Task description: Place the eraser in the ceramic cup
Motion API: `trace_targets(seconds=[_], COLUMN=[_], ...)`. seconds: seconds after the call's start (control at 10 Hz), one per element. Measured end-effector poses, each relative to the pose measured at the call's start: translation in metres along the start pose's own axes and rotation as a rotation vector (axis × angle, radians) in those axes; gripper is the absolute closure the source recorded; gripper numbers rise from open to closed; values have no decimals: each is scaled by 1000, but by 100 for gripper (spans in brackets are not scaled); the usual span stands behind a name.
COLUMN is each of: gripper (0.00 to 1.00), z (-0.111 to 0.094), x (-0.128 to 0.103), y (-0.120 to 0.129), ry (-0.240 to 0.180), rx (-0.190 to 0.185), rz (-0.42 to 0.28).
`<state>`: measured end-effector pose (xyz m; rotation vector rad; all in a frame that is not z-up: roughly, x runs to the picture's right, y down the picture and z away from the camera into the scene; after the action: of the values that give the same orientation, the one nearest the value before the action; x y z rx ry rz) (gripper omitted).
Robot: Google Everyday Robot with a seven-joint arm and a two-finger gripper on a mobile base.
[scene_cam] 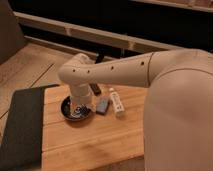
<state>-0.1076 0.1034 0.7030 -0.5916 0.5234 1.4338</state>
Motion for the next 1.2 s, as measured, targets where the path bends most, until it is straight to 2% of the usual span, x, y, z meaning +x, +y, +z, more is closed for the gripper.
trace_targets(seconds=[0.7,0.9,1.1,1.2], gripper=[35,35,35,35], z=[-1,-4,-19,-28], x=[-1,-14,-75,-94], y=[0,1,-6,-12], ry=[-2,-24,-143,-189], rx=[-1,-22,-78,-93], rz=[1,-8,-81,-111])
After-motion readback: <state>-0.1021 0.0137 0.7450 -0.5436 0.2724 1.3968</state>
